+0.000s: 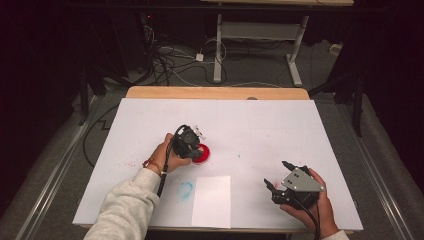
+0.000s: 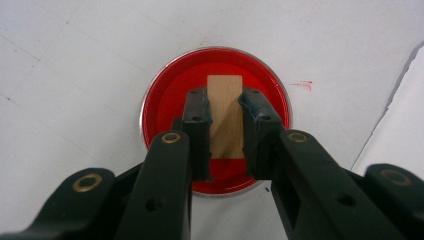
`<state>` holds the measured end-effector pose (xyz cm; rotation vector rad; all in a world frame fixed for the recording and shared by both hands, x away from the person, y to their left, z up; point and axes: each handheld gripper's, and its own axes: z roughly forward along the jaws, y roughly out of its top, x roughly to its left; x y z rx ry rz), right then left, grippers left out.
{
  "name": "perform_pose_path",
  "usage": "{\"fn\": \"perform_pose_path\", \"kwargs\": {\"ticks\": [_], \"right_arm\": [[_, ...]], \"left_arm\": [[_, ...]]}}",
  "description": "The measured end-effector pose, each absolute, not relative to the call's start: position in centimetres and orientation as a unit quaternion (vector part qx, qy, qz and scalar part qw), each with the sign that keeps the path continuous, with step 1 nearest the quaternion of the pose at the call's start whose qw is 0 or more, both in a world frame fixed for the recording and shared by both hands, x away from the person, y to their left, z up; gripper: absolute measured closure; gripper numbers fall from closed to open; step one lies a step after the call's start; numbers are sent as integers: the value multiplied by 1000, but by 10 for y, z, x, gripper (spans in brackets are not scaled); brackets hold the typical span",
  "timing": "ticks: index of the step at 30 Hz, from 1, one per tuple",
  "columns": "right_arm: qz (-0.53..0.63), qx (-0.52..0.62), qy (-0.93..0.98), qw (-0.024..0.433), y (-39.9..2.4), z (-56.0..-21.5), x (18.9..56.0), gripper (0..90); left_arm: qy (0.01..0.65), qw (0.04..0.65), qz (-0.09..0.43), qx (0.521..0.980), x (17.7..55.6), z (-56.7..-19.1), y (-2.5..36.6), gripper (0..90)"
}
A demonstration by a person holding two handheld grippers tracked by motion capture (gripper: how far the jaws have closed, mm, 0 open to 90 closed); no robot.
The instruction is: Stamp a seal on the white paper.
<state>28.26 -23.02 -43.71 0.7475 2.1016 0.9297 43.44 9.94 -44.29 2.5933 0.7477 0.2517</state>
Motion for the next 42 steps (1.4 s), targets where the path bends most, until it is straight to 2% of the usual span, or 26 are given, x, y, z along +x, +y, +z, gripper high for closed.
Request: {"fn": "perform_pose_path", "kwargs": {"ticks": [8,18,26,42], "right_arm": [[358,289,813,357,-232,-436,282,246],[358,292,811,360,-234,-436,281,247],[358,290,810,362,-235,-434,279,247],[363,292,812,351,-234,-436,286,249]], "left_arm": [[265,223,107,932,429,-445,101,739],[281,317,82,902,426,-444,123,739],[271,315,101,904,420,-436,121,739],[250,355,115,894,402,-409,131,739]]}}
